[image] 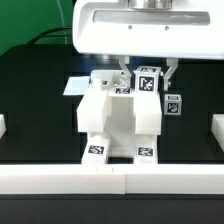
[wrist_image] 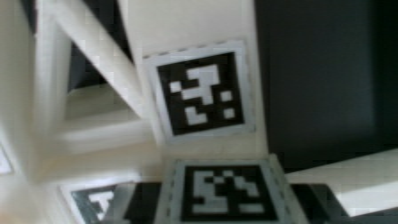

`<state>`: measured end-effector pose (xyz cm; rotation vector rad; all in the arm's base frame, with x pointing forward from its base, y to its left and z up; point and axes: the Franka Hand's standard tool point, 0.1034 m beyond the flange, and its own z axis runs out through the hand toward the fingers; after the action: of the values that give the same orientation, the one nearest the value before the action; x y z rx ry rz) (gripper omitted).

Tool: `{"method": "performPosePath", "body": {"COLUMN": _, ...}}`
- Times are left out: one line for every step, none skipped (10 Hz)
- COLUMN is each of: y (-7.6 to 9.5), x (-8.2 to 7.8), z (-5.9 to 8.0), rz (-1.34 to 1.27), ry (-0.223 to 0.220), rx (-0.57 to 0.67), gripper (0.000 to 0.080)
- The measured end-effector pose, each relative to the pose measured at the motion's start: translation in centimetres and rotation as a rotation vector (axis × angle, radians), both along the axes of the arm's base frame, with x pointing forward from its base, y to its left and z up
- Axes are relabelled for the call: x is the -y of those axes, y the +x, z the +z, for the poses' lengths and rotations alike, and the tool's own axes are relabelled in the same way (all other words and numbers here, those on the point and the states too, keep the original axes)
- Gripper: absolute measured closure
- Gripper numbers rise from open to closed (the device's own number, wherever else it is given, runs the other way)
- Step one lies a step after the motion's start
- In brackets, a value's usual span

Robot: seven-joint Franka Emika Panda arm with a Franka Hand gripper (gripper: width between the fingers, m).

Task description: Assemble chair

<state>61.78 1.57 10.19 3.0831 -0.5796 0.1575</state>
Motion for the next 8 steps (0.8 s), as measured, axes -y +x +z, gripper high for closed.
{"method": "performPosePath", "body": {"y": 0.01, "x": -0.12, "z": -0.01, "rz": -0.142, "ry": 0.018, "rx": 0.004, "gripper": 0.0530}}
{"method": "performPosePath", "body": {"y": 0.02, "x": -0.23, "z": 0.00, "rz": -0.263, "ry": 0.033, "rx": 0.007, "gripper": 0.0530}}
{"method": "performPosePath", "body": {"y": 0.05, "x": -0.29, "z": 0.01, "rz": -0.356, "ry": 0.043, "rx": 0.008, "gripper": 0.0530}}
{"method": "performPosePath", "body": {"y": 0.05, "x": -0.33, "z": 0.01, "rz": -0.435, "ry": 0.052, "rx": 0.010, "gripper": 0.0528}}
{"method": "performPosePath", "body": {"y": 0.05, "x": -0.32, "z": 0.01, "rz": -0.472, "ry": 0.056, "rx": 0.010, "gripper": 0.0528}}
{"method": "performPosePath", "body": {"y": 0.06, "x": -0.31, "z": 0.02, "rz": -0.535, "ry": 0.064, "rx": 0.011, "gripper": 0.0528}}
{"method": "performPosePath", "body": {"y": 0.06, "x": -0.33, "z": 0.02, "rz": -0.590, "ry": 0.070, "rx": 0.011, "gripper": 0.0528}}
{"method": "performPosePath", "body": {"y": 0.06, "x": -0.37, "z": 0.02, "rz": -0.643, "ry": 0.075, "rx": 0.012, "gripper": 0.0528}}
